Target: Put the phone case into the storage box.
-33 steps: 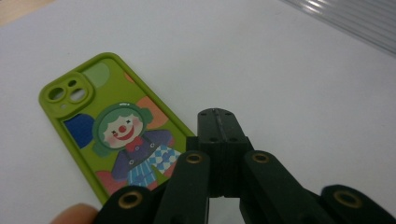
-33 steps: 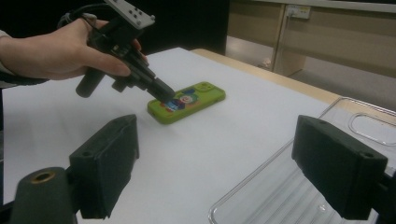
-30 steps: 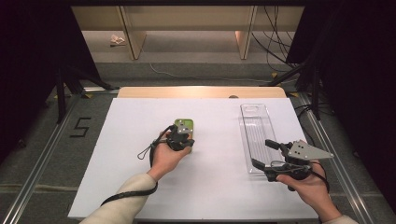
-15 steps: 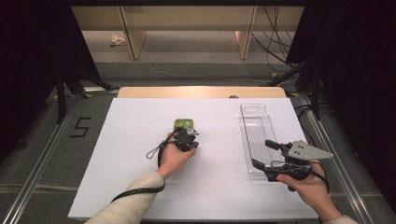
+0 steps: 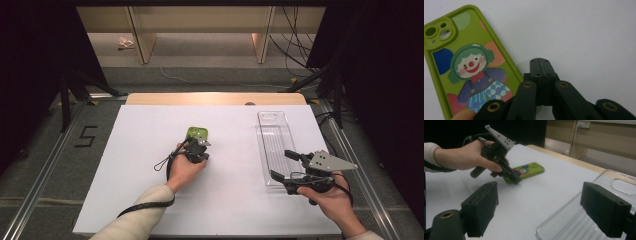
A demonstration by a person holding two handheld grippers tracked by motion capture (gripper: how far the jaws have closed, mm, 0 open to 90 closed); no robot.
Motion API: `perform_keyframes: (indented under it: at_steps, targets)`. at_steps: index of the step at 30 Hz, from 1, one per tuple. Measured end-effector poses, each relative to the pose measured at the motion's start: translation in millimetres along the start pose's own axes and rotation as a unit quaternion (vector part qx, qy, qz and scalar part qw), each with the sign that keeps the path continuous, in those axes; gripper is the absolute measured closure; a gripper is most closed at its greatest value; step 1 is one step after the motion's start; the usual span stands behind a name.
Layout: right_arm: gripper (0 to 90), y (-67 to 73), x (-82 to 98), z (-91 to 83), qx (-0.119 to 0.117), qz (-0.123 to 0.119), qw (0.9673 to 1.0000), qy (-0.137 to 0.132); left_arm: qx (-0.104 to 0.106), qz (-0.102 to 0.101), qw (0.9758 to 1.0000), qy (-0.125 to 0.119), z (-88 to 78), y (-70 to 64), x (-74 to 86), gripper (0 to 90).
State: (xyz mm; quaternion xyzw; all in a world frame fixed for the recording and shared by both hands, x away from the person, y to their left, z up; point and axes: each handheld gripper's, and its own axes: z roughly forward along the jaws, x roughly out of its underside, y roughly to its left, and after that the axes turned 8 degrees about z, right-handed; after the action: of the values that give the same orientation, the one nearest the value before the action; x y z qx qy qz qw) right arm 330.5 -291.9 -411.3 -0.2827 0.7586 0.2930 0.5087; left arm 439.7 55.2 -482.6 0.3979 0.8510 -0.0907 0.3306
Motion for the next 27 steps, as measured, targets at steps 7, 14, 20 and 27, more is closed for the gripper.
perform_keyframes:
  at_steps: [7,14,20,27]
  targets:
    - [15.9,-0.3,0.2,-0.2,0.001,0.001,1.0000,0.001,0.001,-0.009,0.9999,0.008,-5.3,7.6,7.0,90.0]
    - [15.9,-0.1,0.2,-0.3,0.000,0.002,1.0000,0.000,-0.002,-0.013,0.9998,0.012,-7.8,12.1,10.3,89.9]
    - [15.9,-0.7,0.4,-0.4,0.001,0.002,1.0000,0.001,-0.003,-0.018,0.9998,0.013,-9.1,14.7,12.4,89.9]
    - [15.9,-0.6,0.2,-0.7,0.000,0.002,1.0000,0.000,0.006,-0.020,0.9997,0.014,-10.1,14.0,11.8,82.5]
